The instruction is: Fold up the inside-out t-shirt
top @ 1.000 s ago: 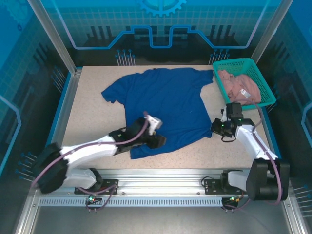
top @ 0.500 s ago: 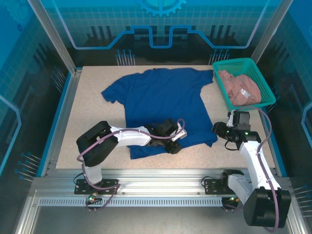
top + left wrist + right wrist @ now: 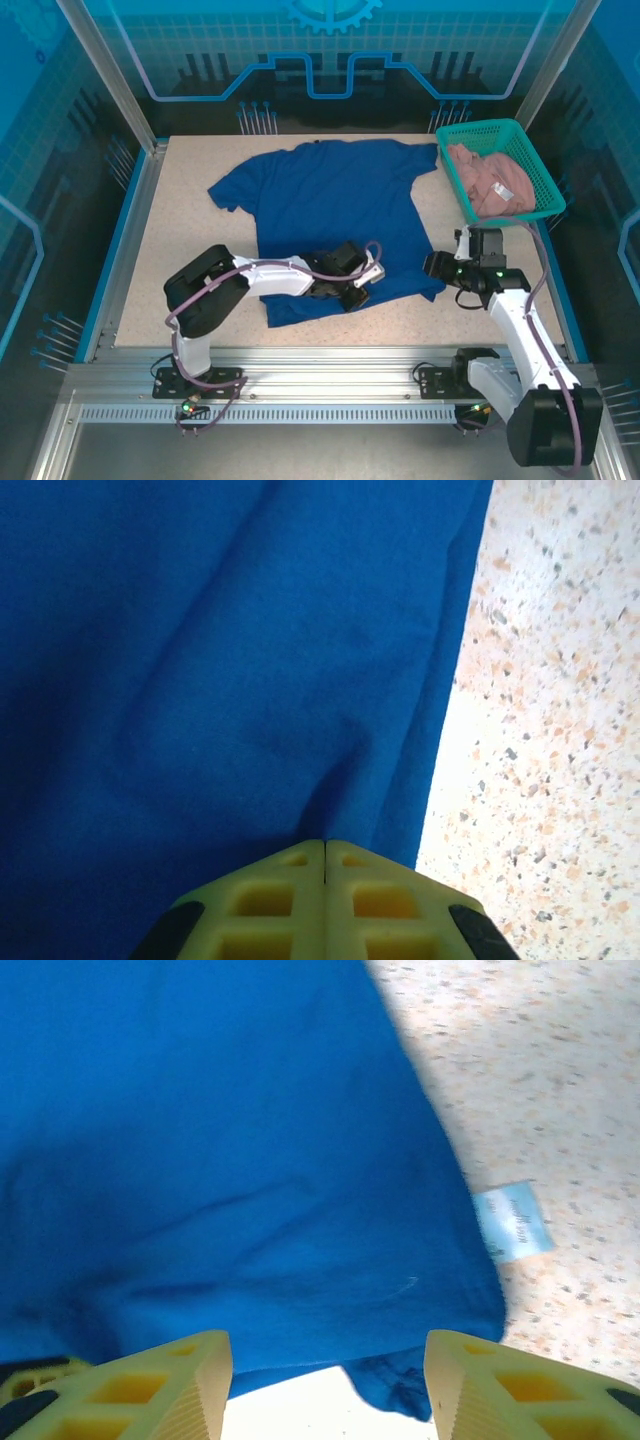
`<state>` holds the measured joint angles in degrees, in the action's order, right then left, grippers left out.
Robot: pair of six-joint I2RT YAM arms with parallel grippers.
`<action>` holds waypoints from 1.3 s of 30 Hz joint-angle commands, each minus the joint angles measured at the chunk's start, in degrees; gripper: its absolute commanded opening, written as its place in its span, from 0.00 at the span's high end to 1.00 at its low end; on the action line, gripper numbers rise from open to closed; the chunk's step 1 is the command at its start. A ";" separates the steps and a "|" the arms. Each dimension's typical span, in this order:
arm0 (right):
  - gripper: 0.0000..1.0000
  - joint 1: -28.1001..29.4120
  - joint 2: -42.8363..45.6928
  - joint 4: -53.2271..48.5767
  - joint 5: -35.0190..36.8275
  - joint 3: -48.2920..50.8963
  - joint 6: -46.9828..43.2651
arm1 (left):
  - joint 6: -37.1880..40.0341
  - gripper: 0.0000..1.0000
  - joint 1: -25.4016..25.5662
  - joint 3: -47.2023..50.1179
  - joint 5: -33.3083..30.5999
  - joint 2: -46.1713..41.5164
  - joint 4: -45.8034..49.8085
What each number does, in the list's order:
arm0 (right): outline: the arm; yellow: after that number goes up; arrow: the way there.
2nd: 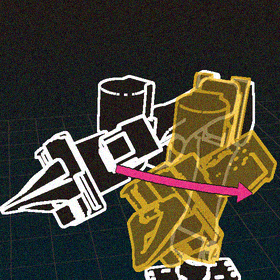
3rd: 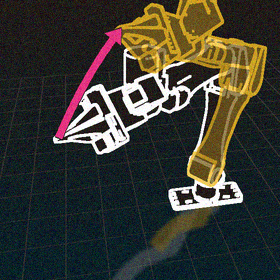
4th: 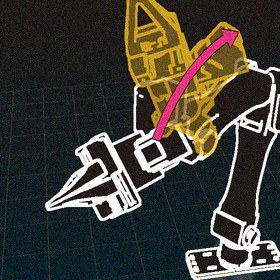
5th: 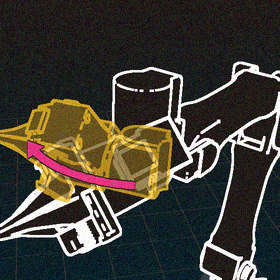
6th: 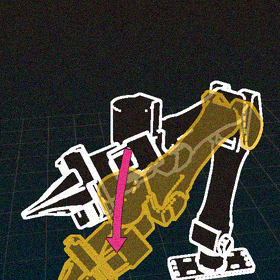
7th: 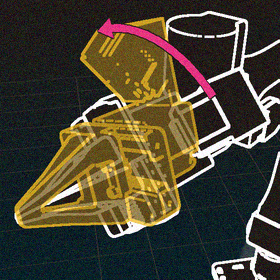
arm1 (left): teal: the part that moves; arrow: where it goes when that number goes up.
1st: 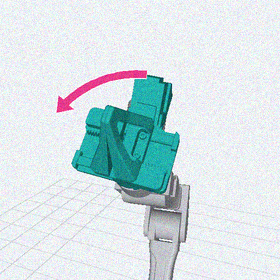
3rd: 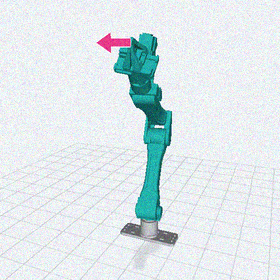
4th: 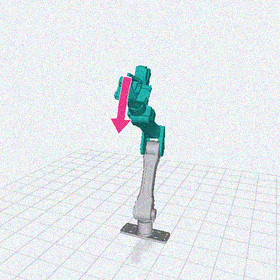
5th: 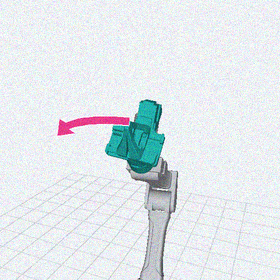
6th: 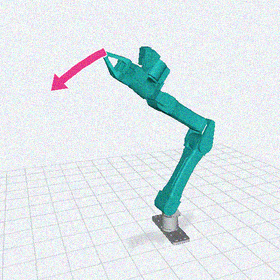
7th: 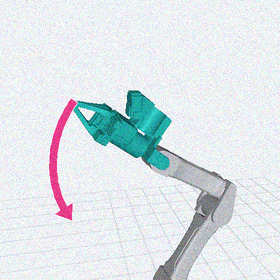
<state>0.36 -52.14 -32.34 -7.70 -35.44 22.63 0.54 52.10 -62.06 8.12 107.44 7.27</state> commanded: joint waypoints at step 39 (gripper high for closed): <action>0.51 44.13 -49.24 66.94 33.30 -1.53 -12.56 | -23.84 1.00 -19.80 -5.46 20.59 -30.57 8.05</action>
<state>46.78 -100.49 35.70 24.08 -34.02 6.24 -24.03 32.82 -65.12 26.04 79.79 13.89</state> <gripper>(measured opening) 0.486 0.054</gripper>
